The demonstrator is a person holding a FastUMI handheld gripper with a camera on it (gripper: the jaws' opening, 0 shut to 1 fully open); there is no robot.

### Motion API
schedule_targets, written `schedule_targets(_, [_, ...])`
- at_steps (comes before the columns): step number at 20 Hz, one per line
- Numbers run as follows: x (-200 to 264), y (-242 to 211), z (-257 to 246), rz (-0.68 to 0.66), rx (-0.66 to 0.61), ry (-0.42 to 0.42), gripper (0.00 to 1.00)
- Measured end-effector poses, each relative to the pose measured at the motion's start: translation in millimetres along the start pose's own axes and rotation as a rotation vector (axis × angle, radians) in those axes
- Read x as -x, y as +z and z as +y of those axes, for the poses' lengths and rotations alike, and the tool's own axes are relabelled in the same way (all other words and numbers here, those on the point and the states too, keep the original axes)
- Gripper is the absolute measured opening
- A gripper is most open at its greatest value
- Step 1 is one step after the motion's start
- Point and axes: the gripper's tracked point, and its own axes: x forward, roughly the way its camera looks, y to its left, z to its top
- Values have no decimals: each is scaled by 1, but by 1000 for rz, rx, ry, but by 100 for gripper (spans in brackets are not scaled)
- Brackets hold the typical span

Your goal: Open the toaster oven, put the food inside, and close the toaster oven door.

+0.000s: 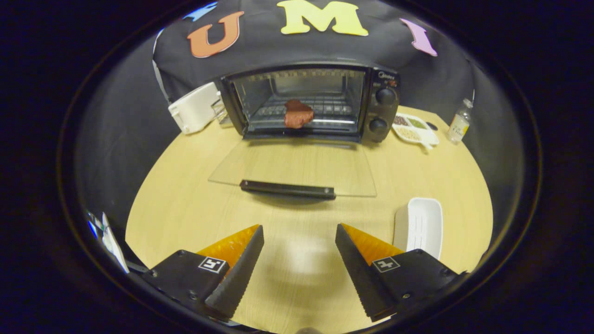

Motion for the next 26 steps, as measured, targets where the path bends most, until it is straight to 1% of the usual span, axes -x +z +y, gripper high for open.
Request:
schedule_targets(3, [-17,-12,-2,34,-6,-4,99])
schedule_targets(8, [-44,9,6,20,51,-35,99])
schedule_targets(13, [-56,25,11,27,39,-38,99])
schedule_targets(16, [-52,30,11,36,15,-32,99])
schedule_targets(19, [-38,43,9,12,20,-28,99])
schedule_targets(23, [-18,73,7,-42,13,-27,99])
schedule_targets(26, [-7,99,10,-79,0,-9,99])
